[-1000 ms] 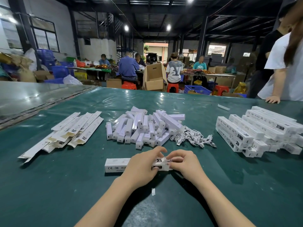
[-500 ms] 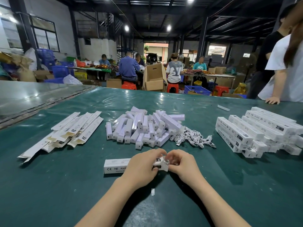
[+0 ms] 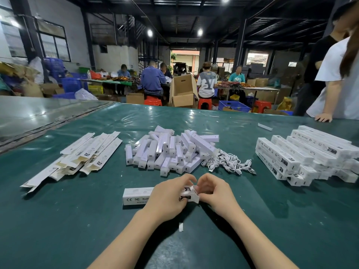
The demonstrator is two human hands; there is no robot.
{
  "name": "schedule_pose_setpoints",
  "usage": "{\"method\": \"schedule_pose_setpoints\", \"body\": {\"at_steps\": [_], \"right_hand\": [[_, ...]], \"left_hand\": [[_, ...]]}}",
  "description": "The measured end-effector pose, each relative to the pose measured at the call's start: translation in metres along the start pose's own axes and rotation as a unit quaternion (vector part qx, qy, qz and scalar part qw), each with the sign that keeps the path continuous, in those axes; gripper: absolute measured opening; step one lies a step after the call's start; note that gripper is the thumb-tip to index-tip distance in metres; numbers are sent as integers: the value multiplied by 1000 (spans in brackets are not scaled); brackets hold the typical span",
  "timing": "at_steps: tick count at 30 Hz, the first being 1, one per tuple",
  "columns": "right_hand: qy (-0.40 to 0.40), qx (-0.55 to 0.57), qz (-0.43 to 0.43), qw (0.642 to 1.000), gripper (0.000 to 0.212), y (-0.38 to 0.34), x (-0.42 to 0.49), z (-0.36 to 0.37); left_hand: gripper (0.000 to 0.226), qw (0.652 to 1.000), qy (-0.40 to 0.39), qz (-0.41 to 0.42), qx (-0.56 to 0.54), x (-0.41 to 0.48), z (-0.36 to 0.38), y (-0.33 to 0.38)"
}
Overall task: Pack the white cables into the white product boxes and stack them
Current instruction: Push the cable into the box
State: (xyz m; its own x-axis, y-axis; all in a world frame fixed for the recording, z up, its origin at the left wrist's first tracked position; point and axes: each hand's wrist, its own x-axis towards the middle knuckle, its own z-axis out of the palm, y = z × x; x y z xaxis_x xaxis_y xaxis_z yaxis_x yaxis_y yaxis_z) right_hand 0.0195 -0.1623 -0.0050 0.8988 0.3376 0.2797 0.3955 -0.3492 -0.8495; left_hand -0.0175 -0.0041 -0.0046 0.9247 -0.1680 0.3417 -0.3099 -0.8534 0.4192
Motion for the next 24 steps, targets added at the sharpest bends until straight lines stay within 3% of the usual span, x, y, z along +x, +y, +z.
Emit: {"method": "schedule_pose_setpoints", "body": {"at_steps": [5,8,12,16,20,24], "right_hand": [[24,-123,-3,992,31,2,2,3],[-8,-98,6,995,21,1,2,0],[-59,-60,12,996,35,-3,1,-3],[-48,-59,16,997,41,-2,1,-2],[-57,-51,13,997,27,-5,0,-2],[-72,-59,-1,996,42,-1,-2,-3]], "left_hand": [[47,1000,1,-2,-1,0,-1,-2],[45,1000,0,-2,0,0,-1,-2],[45,1000,-1,-3,3,0,-1,-2],[46,1000,0,-4,8,-1,-2,-1],[46,1000,3,-3,10,0,-2,-1],[48,1000,-2,-7,1,1,-2,-1]]}}
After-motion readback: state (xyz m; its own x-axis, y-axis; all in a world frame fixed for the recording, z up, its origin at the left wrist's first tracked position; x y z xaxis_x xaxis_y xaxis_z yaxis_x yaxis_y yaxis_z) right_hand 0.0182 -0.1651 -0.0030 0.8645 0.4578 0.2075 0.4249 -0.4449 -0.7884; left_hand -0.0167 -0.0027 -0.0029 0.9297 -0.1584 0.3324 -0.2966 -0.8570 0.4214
